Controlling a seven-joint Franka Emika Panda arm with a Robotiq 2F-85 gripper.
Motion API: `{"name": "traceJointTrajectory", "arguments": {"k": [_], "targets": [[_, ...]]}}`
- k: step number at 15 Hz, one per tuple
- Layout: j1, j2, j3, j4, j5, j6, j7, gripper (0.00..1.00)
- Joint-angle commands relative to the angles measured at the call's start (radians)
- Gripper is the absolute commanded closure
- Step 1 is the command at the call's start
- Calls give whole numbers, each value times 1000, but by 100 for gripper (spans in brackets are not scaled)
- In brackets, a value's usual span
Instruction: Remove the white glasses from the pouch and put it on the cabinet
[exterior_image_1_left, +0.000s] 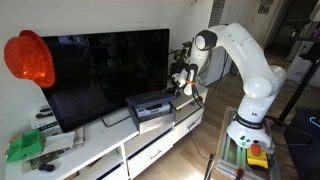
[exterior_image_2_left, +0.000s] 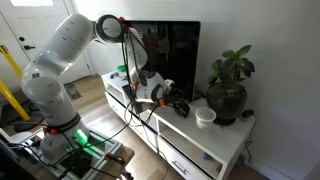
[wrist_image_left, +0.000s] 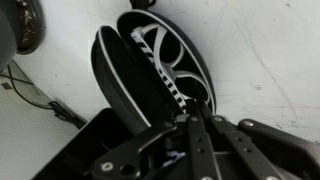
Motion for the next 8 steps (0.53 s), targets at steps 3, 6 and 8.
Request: {"name": "traceJointTrajectory", "arguments": {"k": [3, 6, 8], "targets": [[24, 44, -49, -1, -1, 117, -27, 100], [24, 87, -61, 24, -5, 173, -48, 100], [27, 120, -71, 44, 1, 210, -62, 100]]}}
